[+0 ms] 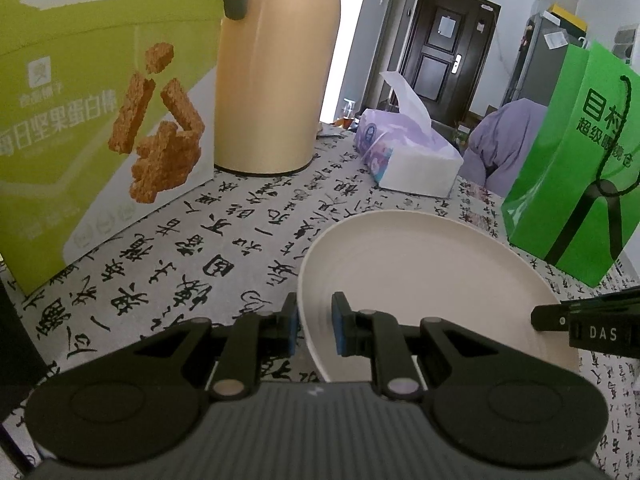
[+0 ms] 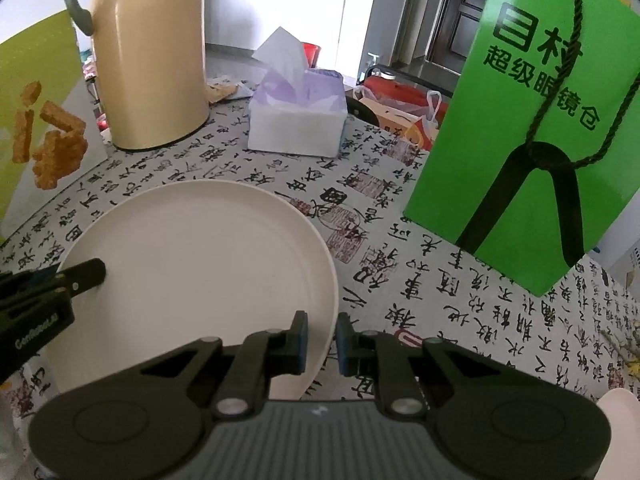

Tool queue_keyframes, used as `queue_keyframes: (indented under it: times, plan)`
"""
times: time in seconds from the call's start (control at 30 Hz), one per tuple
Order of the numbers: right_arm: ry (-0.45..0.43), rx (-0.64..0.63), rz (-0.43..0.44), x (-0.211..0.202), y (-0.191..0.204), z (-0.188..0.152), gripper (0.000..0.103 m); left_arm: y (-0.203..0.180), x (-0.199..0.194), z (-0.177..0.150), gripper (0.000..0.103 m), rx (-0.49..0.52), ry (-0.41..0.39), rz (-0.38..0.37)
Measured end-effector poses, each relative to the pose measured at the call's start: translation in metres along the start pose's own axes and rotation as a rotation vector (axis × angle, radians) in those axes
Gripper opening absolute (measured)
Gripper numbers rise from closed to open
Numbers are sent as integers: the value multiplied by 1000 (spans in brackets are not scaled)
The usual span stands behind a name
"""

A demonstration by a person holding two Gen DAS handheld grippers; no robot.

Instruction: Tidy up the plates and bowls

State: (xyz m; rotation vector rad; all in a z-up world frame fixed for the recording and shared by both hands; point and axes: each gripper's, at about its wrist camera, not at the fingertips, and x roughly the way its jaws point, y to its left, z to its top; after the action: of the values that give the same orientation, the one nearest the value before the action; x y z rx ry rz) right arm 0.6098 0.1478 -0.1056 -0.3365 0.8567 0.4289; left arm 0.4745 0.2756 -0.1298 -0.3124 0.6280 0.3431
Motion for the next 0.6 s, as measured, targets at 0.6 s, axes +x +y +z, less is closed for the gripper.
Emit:
queue_keyframes:
  times: [0.6]
  plan:
    - [-56, -21, -18, -23, 5, -1, 14, 0, -18, 4, 17, -10, -46, -9]
